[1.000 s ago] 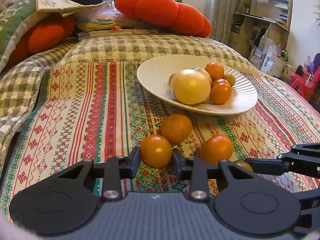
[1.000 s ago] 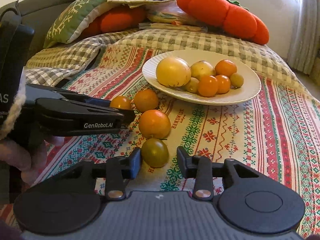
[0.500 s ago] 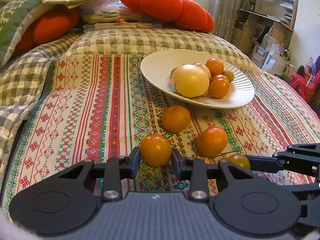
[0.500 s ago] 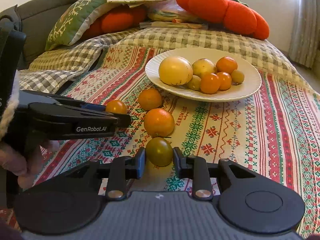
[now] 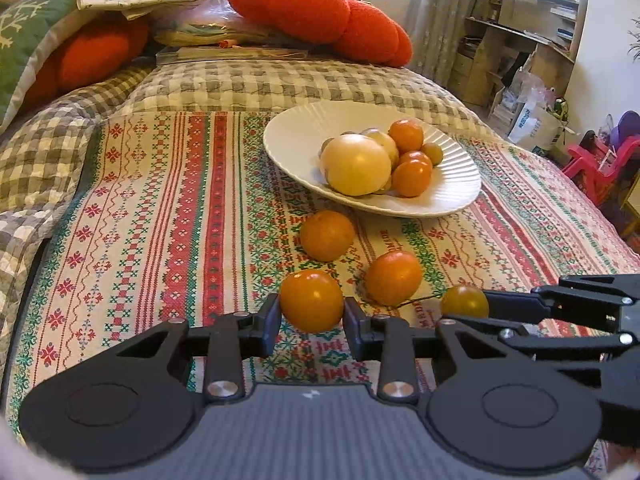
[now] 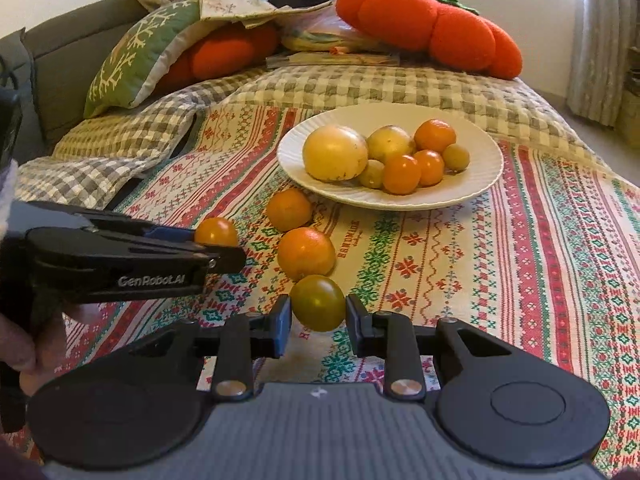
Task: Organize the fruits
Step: 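Carry both held tomatoes up and over the white plate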
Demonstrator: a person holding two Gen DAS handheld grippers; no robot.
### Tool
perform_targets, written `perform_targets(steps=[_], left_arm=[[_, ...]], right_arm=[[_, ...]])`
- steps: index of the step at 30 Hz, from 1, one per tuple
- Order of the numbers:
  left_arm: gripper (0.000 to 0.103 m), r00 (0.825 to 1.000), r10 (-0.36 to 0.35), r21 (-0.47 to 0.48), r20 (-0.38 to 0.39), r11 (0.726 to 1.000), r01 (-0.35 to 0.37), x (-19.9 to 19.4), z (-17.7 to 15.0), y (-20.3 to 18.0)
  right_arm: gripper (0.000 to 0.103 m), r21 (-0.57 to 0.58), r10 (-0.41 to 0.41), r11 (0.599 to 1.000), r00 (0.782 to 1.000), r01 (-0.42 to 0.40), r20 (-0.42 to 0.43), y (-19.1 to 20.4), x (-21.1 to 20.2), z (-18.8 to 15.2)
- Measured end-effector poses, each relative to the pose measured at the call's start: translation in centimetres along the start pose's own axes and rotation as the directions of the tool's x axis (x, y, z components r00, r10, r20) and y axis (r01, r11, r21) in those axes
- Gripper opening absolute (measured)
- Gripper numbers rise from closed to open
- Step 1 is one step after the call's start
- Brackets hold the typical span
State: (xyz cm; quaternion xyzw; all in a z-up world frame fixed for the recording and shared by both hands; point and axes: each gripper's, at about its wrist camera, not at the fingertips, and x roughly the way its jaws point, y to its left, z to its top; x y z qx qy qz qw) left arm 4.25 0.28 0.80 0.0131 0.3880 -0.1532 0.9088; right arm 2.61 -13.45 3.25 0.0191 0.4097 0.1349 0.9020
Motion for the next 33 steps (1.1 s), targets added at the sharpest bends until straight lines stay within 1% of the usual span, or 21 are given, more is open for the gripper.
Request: perform_targets(steps=[10,17,25,33], left_arm=[[0.025,0.999,-0.037,-0.019,0.037,0.999,0.038,-1.0,0.8,-0.3],[0.025,0.996,-0.066,-0.007,0.066,0.998,0.066,-1.3,1.8,-1.2],[0.025,0.993,-0.091,0.04,0.07,0.995,0.088,-0.3,2.6,-2.9],[0.025,0.989,-0.125,0.047,0.081,0.992,0.121,1.3,4.0,-4.6]], right_arm=[[0.026,0.091,-0.009,0.996,0.999,0.005,0.042,-1.8,-0.9,1.0],[0.026,0.135,-0.023,0.991,0.997,0.012,0.076,-3.1,-1.2,1.6],[0.026,0.169,-0.069,0.984,0.993,0.051,0.1,-5.4,-0.9,2.8],[0.026,0.218,-0.068,0.975,0.99,0.039,0.125,-7.3,-0.2,4.0]])
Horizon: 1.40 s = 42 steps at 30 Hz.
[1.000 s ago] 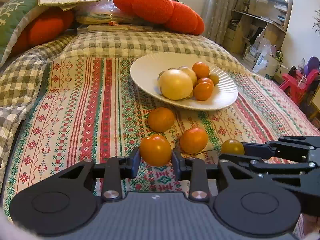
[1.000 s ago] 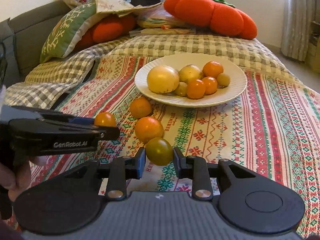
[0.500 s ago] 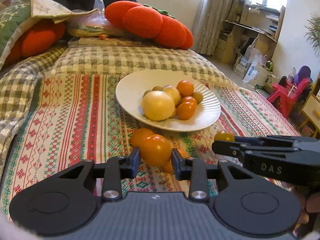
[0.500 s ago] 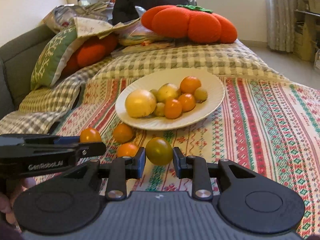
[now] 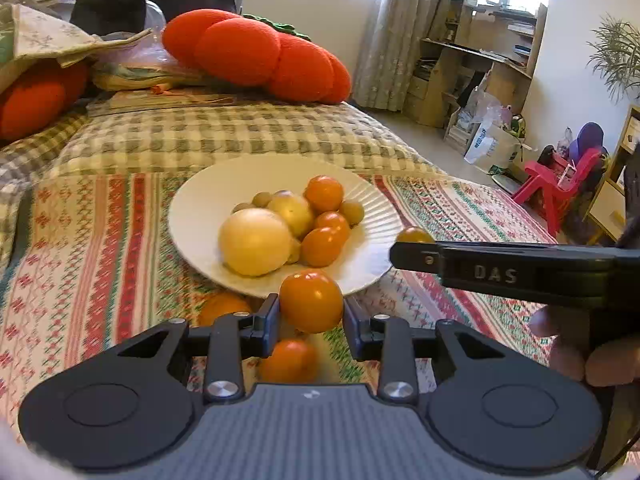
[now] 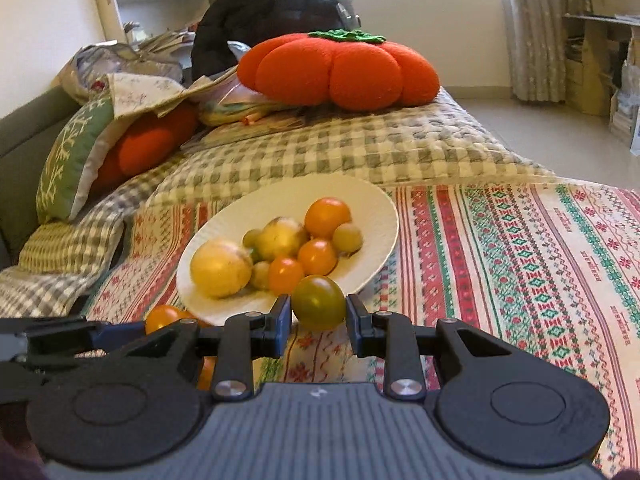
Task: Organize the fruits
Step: 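Carry both held tomatoes up and over the white plate, then lower both tomatoes onto the plate and open both tools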
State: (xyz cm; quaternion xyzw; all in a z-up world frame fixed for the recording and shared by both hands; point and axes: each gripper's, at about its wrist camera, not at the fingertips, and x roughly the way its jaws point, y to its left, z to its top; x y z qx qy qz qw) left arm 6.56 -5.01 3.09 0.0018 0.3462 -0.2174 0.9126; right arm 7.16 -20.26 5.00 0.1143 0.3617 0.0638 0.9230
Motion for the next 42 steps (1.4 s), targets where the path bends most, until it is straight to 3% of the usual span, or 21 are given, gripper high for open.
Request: perform_targets(steps=[21,38,42], left_arm=[[0.025,1.0,-0.003,-0.016,-0.017,1.0,0.002,3.9,1.6,-0.6],[0.026,0.999,-0.026,-0.024,-0.021,0.999,0.026,4.4,1.7,0.0],[0.031,0.999,-0.035,-0.011,-0.023,0.999,0.034,4.3,1.7,-0.2]], right_arm=[[0.026,-0.016,-0.004,1.0,1.0,0.004,0.0,-1.4,3.8,2.4],[0.028,-0.016,-0.002,1.0,1.0,0.001,-0.016,-1.2,4.8,2.6],[0.029,-0.017,-0.006,1.0,1.0,0.006,-0.015,-1.0,4.8,2.7]])
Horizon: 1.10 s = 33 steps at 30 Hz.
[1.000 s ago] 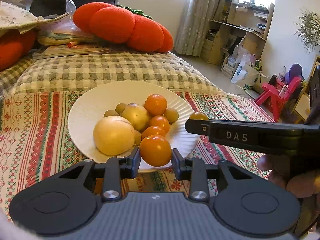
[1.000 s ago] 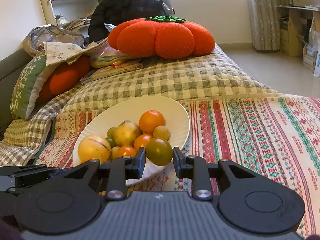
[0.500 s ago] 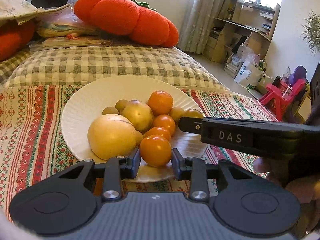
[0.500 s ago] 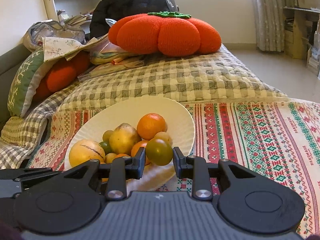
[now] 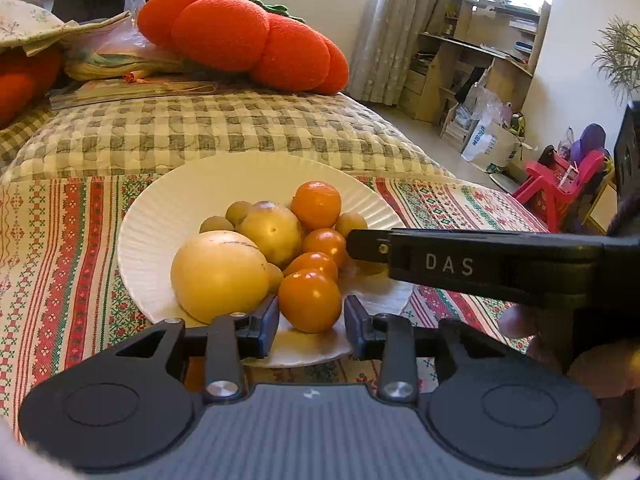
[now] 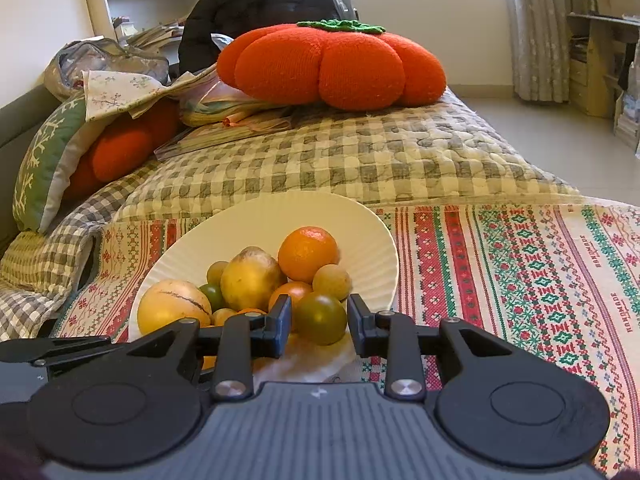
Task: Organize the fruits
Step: 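Lower both tomatoes onto the plate and open both tools, then withdraw both tools from the plate toward the last two orange fruits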
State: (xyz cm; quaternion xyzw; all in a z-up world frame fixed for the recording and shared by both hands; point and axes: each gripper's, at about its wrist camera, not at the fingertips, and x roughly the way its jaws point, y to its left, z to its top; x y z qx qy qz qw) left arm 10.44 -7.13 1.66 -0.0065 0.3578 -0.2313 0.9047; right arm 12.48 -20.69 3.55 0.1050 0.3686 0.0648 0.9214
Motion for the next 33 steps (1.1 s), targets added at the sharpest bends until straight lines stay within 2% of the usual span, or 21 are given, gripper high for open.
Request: perform_targets(steps=[3,6,8,9,11,21,25,33], left_arm=[[0.04,1.0,-0.009,0.021,0.005,1.0,0.009,-0.3,0.0,-0.2],[0.048,1.0,-0.004,0.051,0.012,0.999,0.003,-0.7,0.0,-0.5],[0.064,1.0,-0.012,0.059,0.009,0.998,0.011,-1.0,0.0,-0.6],[0.068,1.0,-0.011,0.061,0.009,0.998,0.011,-1.1,-0.1,-0.7],[0.078,1.0,-0.006,0.065,0.021,0.998,0.005,-1.6,-0.2,-0.8],[0.09,1.0,0.011,0.065,0.024,0.998,-0.013,-4.1,-0.9,-0.2],[0.095,0.999,0.029,0.073,0.026,0.997,-0.031,-5.2,-1.3,0.1],[0.096,0.997,0.076,0.084,-0.025,0.994,-0.074,-6.5,-2.4,0.9]], right_arm=[[0.047,0.003,0.0,1.0,1.0,0.0,0.003,0.1,-0.2,0.1],[0.054,-0.003,0.0,1.0,1.0,0.0,0.013,0.3,-0.5,0.3],[0.059,-0.002,0.001,1.0,1.0,-0.001,0.018,0.4,-0.8,0.4],[0.066,0.001,0.001,1.0,1.0,-0.001,0.019,0.4,-1.0,0.5],[0.071,0.004,0.003,1.0,1.0,-0.003,0.021,0.4,-1.3,0.6],[0.088,0.01,-0.038,0.999,0.999,0.038,0.016,0.4,-3.2,0.4],[0.09,0.019,-0.055,0.998,0.998,0.055,0.009,0.4,-4.0,-0.1],[0.095,0.009,-0.082,0.997,0.997,0.082,-0.014,1.1,-5.6,-1.4]])
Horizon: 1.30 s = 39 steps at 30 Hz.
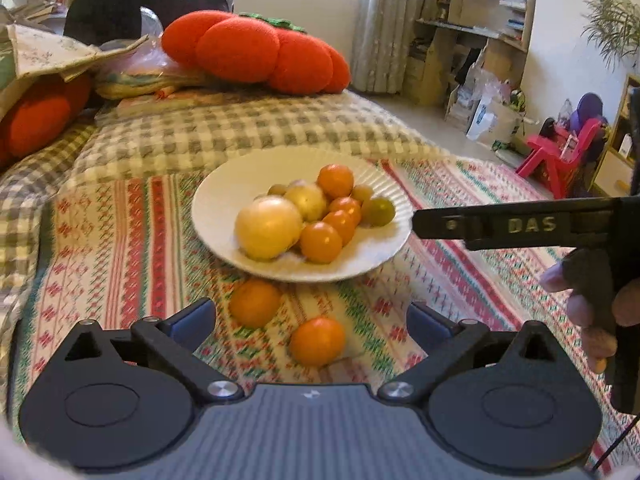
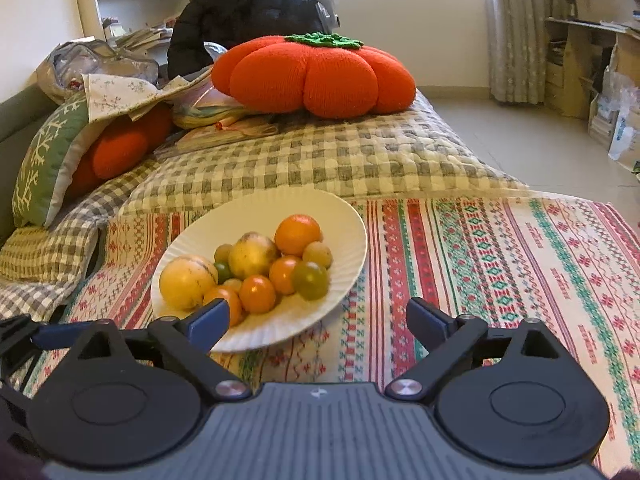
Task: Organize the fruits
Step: 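Withdraw both tools from the plate toward the last two orange fruits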
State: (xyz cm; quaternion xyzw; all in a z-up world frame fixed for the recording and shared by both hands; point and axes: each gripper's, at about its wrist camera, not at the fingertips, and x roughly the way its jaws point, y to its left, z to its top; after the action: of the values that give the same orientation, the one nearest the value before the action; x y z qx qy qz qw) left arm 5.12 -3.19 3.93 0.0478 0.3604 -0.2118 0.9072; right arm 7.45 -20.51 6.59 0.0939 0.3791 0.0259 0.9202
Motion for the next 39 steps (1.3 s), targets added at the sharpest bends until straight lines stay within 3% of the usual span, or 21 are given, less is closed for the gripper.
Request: perform_targets(steps=[12,24,30,39], left_arm=[[0.096,0.999,0.048,-0.024,-0.02,0.999,-0.049,-1.1,-1.9,1.1],[0.096,0.994,0.079,-0.082,-0.075,0.993,-0.085,0.0,-4.3,2.7],[0.096,0.986,0.129,-0.057,-0.108,0.989,-0.135,0.9,-5.5,3.2],[0.096,0.983,0.167,-0.063,-0.071,0.983,-0.172,1.8,-5.8,4.1]], right_arm=[[0.098,-0.006,-0.006,1.0,0.999,0.006,-0.036,0.7,-1.3,-2.5],[0.102,-0.043,-0.016,0.999,0.995,0.012,-0.096,1.9,-0.8,-5.2],[0.103,-0.057,-0.006,0.998,0.993,-0.001,-0.118,2.7,-0.4,-6.1],[0.103,-0.141,0.009,0.99,0.991,-0.029,-0.137,3.8,0.5,-7.3]])
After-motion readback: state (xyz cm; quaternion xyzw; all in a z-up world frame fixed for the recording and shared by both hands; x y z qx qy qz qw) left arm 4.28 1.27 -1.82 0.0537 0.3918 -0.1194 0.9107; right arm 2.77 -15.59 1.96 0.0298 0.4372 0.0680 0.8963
